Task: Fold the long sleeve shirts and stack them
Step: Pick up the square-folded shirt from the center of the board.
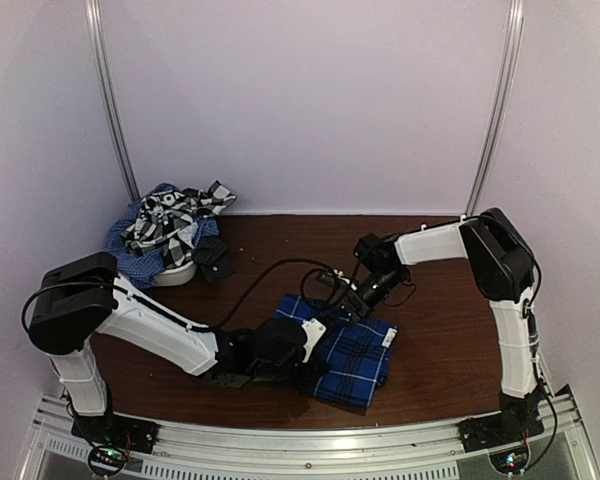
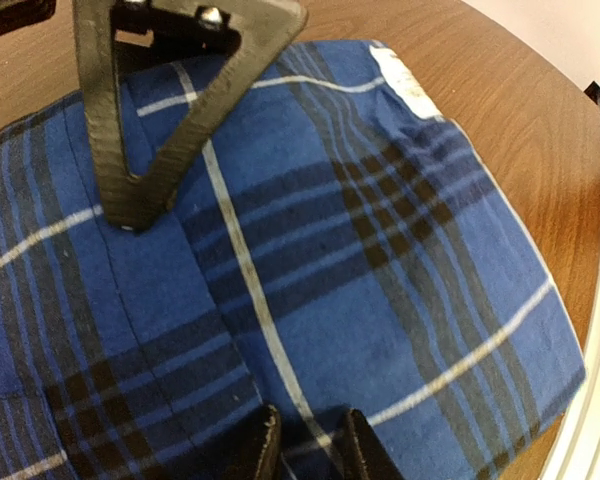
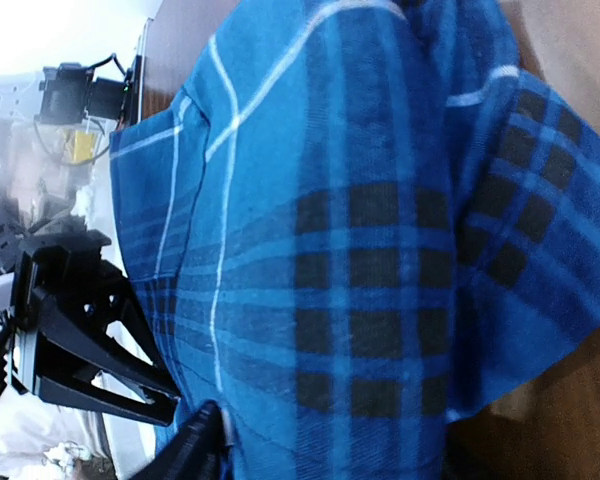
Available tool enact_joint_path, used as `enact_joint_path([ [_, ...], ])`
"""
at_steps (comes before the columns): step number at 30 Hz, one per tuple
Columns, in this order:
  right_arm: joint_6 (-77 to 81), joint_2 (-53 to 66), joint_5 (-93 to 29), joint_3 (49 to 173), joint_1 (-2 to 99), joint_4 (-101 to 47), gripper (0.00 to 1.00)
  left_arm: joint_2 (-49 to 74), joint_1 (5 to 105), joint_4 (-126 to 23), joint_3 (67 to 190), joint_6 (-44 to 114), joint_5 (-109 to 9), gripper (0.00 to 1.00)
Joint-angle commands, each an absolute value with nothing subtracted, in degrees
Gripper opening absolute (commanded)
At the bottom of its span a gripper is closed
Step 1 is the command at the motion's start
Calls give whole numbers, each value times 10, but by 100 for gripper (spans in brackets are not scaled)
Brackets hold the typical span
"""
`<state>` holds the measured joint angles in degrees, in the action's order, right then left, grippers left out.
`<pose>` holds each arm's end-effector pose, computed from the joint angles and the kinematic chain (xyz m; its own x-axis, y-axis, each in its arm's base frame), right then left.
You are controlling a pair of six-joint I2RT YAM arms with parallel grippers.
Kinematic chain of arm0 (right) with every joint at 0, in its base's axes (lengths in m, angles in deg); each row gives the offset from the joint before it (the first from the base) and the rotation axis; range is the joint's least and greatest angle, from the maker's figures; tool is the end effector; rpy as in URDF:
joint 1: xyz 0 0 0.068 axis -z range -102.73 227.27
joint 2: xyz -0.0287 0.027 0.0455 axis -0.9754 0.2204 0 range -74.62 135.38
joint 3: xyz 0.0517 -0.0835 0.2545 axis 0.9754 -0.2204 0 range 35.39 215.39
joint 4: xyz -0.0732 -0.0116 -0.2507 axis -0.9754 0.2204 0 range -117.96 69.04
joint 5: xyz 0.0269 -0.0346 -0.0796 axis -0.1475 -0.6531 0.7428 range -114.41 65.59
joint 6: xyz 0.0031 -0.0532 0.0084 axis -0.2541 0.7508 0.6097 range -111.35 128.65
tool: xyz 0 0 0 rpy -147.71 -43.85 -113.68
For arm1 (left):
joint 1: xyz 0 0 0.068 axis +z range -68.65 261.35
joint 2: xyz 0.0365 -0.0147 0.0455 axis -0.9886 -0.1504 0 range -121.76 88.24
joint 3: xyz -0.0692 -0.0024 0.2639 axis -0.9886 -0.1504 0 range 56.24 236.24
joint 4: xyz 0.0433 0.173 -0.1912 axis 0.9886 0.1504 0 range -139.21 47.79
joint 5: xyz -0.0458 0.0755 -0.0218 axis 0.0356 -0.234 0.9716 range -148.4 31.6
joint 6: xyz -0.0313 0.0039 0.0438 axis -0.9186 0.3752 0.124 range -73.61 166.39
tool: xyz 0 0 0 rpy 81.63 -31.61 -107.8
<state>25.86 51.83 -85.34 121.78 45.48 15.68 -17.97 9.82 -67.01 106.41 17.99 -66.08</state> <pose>0.3345 0.2440 0.1234 -0.7071 -0.6075 -0.3618 -0.5724 0.1913 0.7974 0.1206 -0.3459 0.1296 -0.6038 0.3198 -0.7302 0.7043 0.6429 -0.3009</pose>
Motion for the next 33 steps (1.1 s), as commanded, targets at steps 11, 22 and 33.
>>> enact_joint_path([
  [11, 112, 349, -862, 1080, 514, 42, 0, -55, 99, -588, 1068, 187, -767, 39],
  [22, -25, 93, -281, 1144, 613, 275, 0, 92, 169, -392, 1149, 157, -821, 66],
  [33, -90, 138, 30, 1252, 606, 453, 0, 143, 228, -345, 1149, 167, -837, 68],
])
